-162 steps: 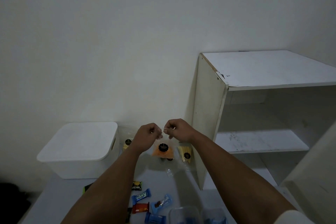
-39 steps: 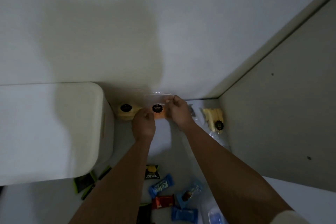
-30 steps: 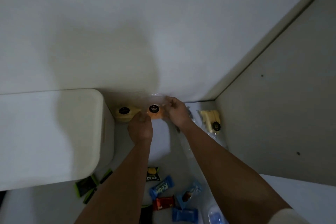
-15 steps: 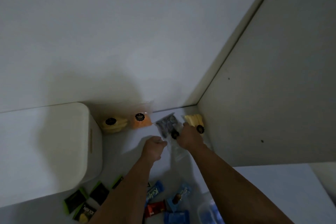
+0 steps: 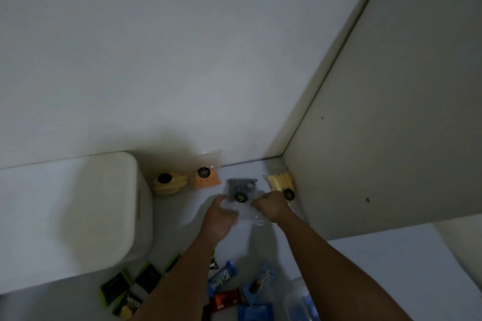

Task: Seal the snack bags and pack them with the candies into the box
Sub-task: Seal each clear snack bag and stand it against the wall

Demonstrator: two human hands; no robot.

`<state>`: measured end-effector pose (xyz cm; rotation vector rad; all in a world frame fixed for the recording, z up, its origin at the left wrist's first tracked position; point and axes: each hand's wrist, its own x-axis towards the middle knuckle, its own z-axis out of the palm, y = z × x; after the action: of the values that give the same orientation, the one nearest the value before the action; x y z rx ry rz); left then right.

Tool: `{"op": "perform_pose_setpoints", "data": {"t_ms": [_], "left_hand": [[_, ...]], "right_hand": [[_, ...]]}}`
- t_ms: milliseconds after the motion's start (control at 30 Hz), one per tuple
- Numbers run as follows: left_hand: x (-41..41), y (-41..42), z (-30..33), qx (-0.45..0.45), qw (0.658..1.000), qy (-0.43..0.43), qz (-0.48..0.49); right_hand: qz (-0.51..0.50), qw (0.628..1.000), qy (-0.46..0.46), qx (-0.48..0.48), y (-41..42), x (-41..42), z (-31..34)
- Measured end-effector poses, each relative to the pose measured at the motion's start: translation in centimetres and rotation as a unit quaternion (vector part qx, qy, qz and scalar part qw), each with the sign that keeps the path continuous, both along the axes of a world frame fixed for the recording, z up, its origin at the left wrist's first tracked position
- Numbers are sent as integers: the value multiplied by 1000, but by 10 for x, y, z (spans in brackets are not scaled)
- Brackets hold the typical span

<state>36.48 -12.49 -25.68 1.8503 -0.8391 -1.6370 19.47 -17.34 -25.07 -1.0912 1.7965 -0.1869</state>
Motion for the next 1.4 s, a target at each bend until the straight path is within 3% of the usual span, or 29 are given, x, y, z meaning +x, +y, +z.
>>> {"op": "perform_pose_setpoints", "data": {"t_ms": [167,367,533,733,1167,1400], "left_hand": [[12,23,40,-103,989,-16,-100],[28,64,102,-208,941,-155,-217],[26,110,160,-313,905,-173,-232],[24,160,191,-330,913,-123,-207],[19,211,202,-368,875,-200,-244],[26,205,210,-396,868,-200,-223]], "right_hand": [[-45,995,-88,-10,18,5,55],[-31,990,-119,-73,61,10,125],[-50,981,-169,-82,114,14,179],[-106,960,-224,-134,177,21,206],[-93,967,-171,-162,226,30,219],[-100,940,-278,-169,229,34,232]]}}
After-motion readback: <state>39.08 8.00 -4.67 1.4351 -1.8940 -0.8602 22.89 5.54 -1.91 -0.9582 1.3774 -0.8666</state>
